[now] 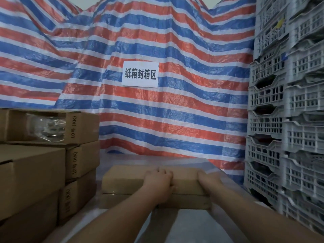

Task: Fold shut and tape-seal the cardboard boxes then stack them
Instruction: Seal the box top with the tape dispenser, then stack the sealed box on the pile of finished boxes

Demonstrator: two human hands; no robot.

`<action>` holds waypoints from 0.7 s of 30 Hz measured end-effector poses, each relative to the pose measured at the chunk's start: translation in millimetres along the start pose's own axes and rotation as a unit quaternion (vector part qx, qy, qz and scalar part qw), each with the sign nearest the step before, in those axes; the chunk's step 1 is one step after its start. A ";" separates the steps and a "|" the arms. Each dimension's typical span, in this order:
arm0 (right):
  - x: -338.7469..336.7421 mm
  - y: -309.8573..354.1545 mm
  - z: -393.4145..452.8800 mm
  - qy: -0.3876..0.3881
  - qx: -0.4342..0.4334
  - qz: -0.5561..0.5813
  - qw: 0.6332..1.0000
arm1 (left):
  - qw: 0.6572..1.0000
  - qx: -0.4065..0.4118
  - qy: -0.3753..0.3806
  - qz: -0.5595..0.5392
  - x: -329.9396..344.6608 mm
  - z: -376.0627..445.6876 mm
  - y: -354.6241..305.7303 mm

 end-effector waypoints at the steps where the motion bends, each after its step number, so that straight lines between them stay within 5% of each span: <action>1: 0.0 -1.3 -2.7 0.011 0.002 0.013 1.000 | 1.000 -0.004 -0.002 -0.002 1.5 -3.0 0.8; 8: -42.5 28.0 -61.3 0.013 -0.065 -0.051 0.997 | 0.997 -0.027 -0.031 -0.059 -44.4 -57.0 -9.3; 14: -79.0 72.0 -203.5 -0.008 -0.230 -0.041 0.972 | 0.994 -0.004 -0.084 -0.075 -137.0 -161.1 -52.5; 21: -91.1 44.1 -372.6 0.008 -0.295 0.018 0.955 | 0.972 0.045 -0.187 -0.136 -186.1 -319.0 -91.2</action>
Point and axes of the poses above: each hand's wrist, its own z-axis towards the middle knuckle, its own x-axis out of the palm, y = z × x, the point moved 6 cm from there along z, towards the middle knuckle, and after that the axes turned 8 degrees about x, right-handed, at the moved point
